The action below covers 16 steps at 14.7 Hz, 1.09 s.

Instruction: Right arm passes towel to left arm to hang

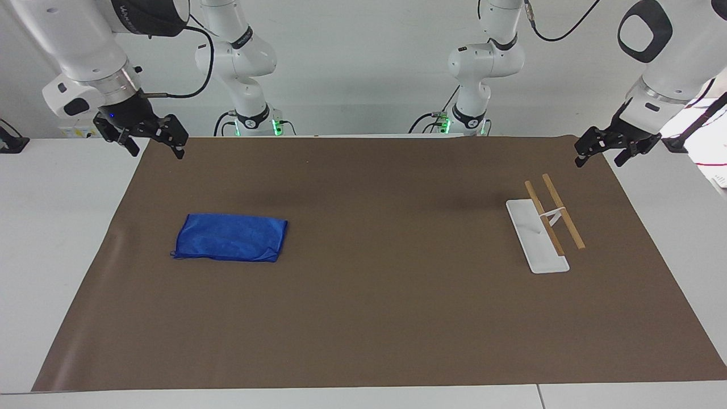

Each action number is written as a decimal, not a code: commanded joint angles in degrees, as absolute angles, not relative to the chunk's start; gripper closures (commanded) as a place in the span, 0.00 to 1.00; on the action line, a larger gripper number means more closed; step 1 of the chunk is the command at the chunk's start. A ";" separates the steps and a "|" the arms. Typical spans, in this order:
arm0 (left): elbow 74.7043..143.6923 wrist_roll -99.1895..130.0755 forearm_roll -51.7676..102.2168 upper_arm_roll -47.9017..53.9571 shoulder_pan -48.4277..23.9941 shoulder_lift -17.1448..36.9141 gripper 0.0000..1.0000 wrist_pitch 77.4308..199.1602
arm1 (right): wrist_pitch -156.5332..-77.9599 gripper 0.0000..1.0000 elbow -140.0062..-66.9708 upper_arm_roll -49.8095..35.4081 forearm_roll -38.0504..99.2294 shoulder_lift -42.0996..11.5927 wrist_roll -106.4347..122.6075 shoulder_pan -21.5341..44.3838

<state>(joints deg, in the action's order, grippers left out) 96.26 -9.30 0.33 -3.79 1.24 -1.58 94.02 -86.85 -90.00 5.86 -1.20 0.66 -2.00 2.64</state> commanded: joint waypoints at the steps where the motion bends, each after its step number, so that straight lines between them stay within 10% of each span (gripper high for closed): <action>1: 97.03 -9.58 -0.26 -3.52 1.32 -2.55 0.00 93.78 | -87.89 0.00 -91.05 6.24 -1.14 1.58 -0.88 2.99; 11: 97.03 -9.58 -0.26 -3.52 1.32 -2.46 0.00 93.78 | -88.24 0.00 -92.02 6.15 -1.05 2.19 -1.06 3.08; 16: 97.03 -9.58 -0.26 -3.60 1.32 -2.46 0.00 93.78 | -94.60 0.00 -105.50 6.15 -0.62 8.24 -0.62 2.64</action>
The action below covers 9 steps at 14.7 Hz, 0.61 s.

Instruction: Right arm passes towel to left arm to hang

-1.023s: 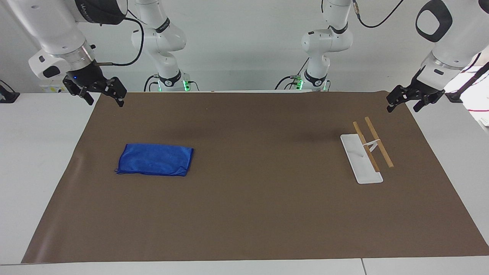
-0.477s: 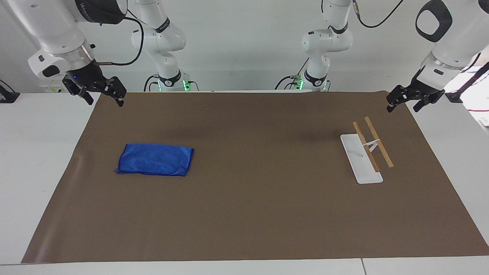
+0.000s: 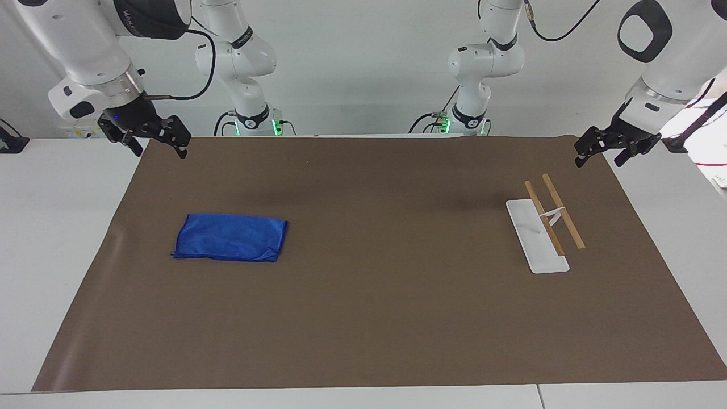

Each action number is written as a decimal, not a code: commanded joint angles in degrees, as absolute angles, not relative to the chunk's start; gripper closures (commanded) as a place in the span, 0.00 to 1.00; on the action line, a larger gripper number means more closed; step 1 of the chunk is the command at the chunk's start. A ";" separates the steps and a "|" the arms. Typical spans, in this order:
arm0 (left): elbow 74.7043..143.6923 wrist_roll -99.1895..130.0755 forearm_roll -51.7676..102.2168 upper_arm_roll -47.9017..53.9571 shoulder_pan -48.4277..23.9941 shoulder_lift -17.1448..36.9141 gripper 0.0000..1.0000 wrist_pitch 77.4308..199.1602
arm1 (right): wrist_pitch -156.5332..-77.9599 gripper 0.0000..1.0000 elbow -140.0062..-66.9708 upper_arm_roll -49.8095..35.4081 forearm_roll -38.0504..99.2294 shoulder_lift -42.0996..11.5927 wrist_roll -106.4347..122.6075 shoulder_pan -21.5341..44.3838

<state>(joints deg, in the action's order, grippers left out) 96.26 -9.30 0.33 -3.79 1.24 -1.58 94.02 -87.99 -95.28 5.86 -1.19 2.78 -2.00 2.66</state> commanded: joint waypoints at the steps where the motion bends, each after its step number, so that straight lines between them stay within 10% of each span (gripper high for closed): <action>1: 97.03 -9.58 -0.26 -3.52 1.32 -2.55 0.00 93.78 | -101.79 0.00 -112.60 6.15 -0.62 11.13 -0.53 2.72; 4: 97.03 -9.58 -0.26 -3.52 1.41 -2.55 0.00 93.78 | -115.99 0.00 -126.02 6.15 -0.62 13.72 -0.61 2.99; 9: 97.03 -9.58 -0.26 -3.52 1.32 -2.46 0.00 93.78 | -130.47 0.00 -129.10 6.06 -0.09 2.83 1.49 2.64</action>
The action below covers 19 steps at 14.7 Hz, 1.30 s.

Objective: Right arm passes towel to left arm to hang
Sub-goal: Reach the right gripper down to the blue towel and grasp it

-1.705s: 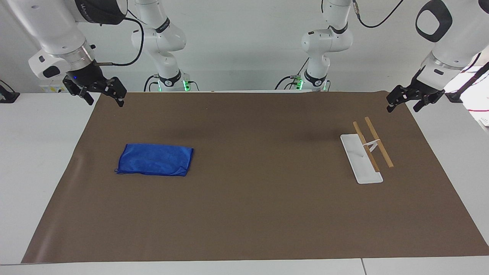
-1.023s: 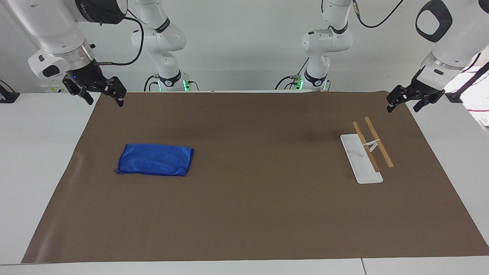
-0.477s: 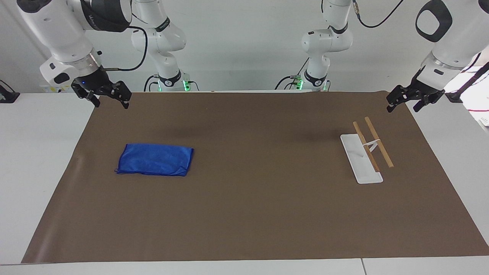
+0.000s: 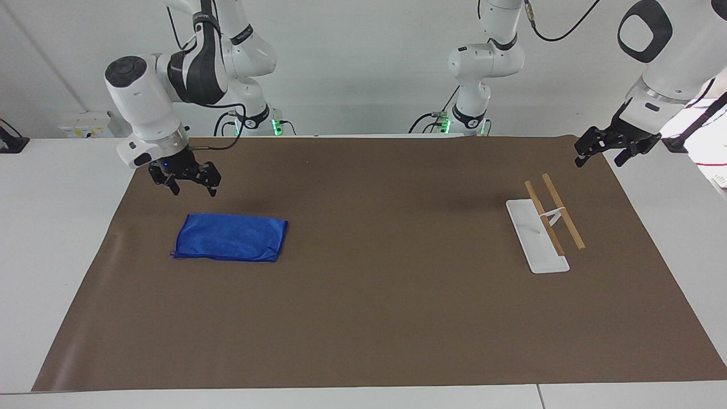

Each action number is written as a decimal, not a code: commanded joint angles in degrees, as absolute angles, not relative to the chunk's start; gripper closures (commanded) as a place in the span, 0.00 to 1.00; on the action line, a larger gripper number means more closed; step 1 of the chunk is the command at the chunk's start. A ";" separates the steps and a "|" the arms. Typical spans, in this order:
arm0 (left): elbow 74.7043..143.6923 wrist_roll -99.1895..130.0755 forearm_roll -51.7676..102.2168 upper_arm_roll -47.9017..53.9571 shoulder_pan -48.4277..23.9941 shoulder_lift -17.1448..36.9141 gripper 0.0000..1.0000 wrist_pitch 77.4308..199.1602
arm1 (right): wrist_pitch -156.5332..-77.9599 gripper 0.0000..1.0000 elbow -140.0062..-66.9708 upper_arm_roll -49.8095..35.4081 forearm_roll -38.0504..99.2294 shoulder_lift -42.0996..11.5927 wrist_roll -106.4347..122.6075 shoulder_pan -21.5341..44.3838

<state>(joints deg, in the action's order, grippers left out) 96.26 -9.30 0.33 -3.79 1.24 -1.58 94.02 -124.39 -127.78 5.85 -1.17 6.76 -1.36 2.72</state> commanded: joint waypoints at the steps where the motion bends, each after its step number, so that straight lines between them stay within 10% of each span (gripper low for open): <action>1: 96.94 -9.58 -0.26 -3.52 1.32 -2.55 0.00 93.78 | -134.52 0.00 -130.50 6.06 -0.09 1.25 1.84 2.55; 10: 97.03 -9.58 -0.26 -3.52 1.41 -2.46 0.00 93.78 | -144.48 0.05 -132.63 6.06 0.09 -7.99 7.65 1.85; 14: 97.03 -9.58 -0.26 -3.52 1.41 -2.46 0.00 93.78 | -144.76 0.64 -132.63 6.06 0.09 -8.53 7.73 1.93; 15: 97.03 -9.58 -0.26 -3.52 1.32 -2.55 0.00 93.78 | -144.49 0.99 -132.63 5.98 0.09 -8.53 7.82 1.93; 19: 96.94 -9.58 -0.26 -3.52 1.41 -2.55 0.00 93.78 | -140.03 1.00 -130.71 5.98 3.76 -7.91 6.77 2.46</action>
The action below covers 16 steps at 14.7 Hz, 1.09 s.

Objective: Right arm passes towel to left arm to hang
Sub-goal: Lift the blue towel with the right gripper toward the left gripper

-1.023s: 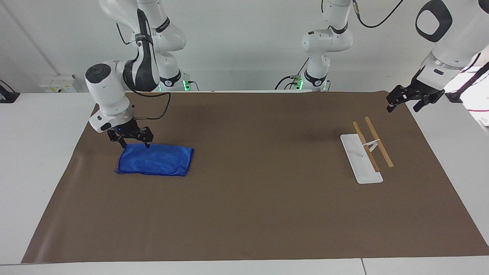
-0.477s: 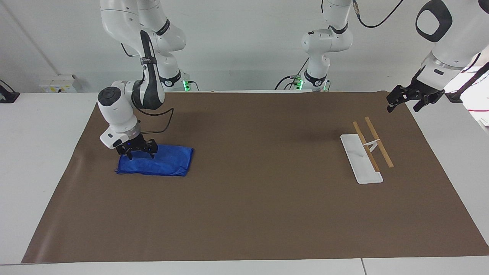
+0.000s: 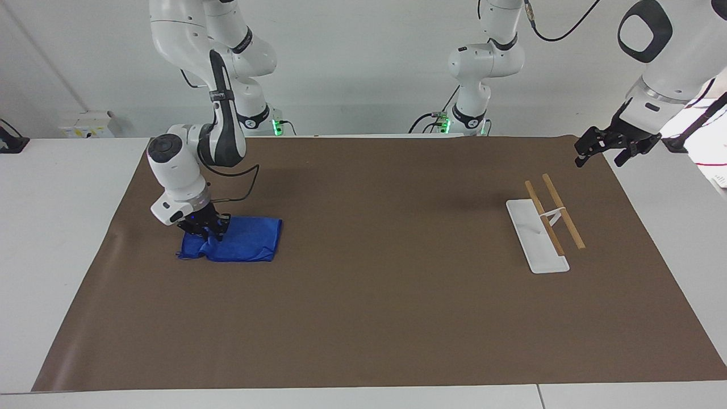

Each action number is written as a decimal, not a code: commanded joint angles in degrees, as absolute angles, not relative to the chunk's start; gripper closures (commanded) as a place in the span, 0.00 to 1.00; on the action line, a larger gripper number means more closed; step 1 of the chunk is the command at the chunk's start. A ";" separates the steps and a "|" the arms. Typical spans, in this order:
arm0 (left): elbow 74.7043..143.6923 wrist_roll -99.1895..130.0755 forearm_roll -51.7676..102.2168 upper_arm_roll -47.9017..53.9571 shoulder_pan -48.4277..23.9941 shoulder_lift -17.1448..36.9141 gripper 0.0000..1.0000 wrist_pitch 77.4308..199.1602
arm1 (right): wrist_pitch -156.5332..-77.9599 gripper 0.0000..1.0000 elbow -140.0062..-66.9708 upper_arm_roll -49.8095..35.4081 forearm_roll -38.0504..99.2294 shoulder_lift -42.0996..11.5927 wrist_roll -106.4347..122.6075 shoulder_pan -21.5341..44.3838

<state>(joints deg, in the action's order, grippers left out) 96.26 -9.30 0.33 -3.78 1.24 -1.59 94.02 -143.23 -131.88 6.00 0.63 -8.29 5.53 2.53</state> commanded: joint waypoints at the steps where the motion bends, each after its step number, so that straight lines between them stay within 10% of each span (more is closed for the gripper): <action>1: 97.03 -9.58 -0.26 -3.52 1.32 -2.46 0.00 93.78 | -136.44 1.00 -128.43 5.89 4.39 -7.65 6.33 2.90; 16: 97.03 -9.58 -0.26 -3.52 1.32 -2.46 0.00 93.78 | -109.51 1.00 -98.62 4.92 18.26 -7.29 -27.22 17.39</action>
